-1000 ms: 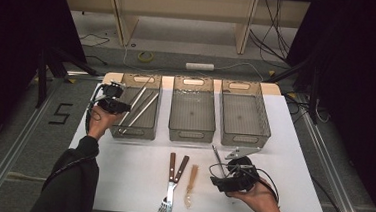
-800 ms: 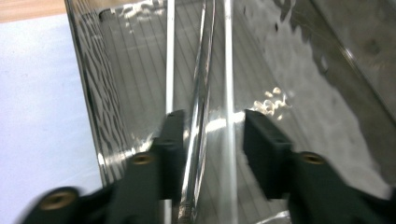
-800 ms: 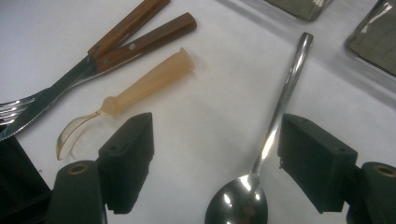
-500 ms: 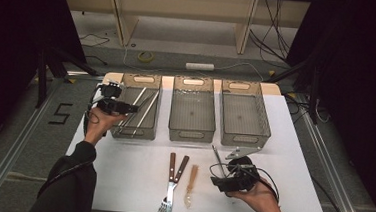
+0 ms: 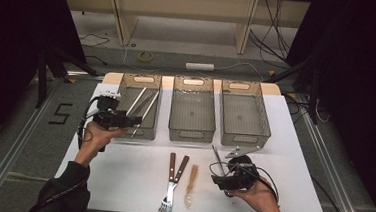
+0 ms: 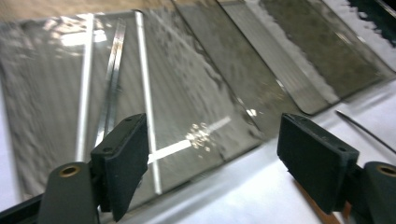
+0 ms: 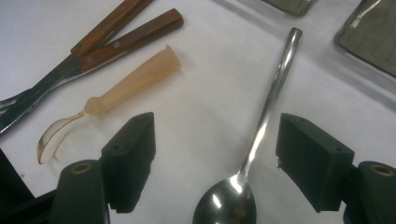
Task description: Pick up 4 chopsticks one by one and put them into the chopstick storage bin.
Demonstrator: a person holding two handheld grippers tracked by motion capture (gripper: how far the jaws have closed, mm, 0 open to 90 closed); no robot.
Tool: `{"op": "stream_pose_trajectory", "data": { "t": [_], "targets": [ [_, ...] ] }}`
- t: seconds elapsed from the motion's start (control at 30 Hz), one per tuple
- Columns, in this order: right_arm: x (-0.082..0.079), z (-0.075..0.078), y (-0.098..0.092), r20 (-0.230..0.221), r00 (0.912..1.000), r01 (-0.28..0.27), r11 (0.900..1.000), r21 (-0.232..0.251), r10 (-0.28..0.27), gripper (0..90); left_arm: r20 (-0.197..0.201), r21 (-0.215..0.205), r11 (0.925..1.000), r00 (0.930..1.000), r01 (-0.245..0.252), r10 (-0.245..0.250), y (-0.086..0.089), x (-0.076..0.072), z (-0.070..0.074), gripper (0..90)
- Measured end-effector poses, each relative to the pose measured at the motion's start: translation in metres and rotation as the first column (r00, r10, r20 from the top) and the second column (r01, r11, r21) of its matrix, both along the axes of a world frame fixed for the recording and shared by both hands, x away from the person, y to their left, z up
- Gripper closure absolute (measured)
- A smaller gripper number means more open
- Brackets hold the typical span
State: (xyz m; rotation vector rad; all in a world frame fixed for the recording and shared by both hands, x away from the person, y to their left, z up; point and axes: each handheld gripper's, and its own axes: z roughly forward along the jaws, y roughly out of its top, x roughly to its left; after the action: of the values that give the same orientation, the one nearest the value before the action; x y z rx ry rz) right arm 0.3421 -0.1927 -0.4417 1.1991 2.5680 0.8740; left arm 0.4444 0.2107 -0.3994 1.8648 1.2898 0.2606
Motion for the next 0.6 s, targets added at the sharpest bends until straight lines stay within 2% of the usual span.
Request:
{"op": "stream_pose_trajectory", "data": {
  "t": [0.23,0.4,0.6],
  "targets": [
    [0.002,-0.002,0.000,-0.005,1.0000,0.009,1.000,-0.004,-0.009,29.4,0.056,-0.032,0.9973,0.9964,0.066,-0.064,-0.008,-0.021,0.001,21.4],
    [0.004,-0.004,-0.001,-0.005,0.9998,0.019,1.000,-0.007,-0.019,29.1,0.091,-0.018,0.9918,0.9881,0.126,-0.124,-0.016,-0.034,-0.001,18.9],
    [0.007,-0.005,-0.003,-0.017,0.9994,0.031,1.000,-0.007,-0.031,28.5,0.133,-0.011,0.9853,0.9769,0.170,-0.168,-0.021,-0.050,-0.006,15.7]
  ]
}}
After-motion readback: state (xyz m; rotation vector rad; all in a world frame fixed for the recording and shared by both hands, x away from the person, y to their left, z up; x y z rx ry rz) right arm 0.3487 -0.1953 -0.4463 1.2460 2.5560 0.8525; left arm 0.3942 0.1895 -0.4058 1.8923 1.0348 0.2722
